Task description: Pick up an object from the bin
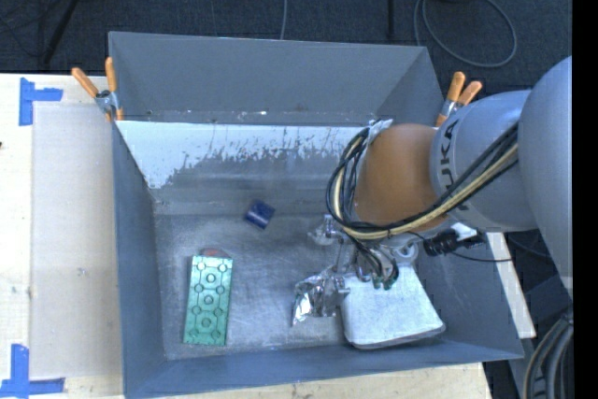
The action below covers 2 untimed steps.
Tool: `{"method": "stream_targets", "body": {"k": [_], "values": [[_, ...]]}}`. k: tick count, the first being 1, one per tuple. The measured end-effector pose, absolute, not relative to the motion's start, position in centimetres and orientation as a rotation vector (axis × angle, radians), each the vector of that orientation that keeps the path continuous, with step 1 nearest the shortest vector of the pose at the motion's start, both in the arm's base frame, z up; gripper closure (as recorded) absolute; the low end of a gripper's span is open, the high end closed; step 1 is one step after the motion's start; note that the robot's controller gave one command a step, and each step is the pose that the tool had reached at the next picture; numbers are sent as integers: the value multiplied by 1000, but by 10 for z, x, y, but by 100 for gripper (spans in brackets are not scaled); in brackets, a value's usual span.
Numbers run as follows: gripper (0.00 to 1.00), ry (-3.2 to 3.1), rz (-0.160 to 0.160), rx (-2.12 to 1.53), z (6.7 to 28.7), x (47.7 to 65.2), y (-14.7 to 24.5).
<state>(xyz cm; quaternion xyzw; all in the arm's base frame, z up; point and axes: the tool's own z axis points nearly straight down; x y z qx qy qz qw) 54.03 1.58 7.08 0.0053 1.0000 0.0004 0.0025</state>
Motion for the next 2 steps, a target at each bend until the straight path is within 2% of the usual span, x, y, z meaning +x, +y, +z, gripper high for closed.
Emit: {"method": "stream_targets", "body": {"k": [1,2], "values": [[100,3134,1,11,75,542,16],[100,3132,2,66,224,548,14]]}}
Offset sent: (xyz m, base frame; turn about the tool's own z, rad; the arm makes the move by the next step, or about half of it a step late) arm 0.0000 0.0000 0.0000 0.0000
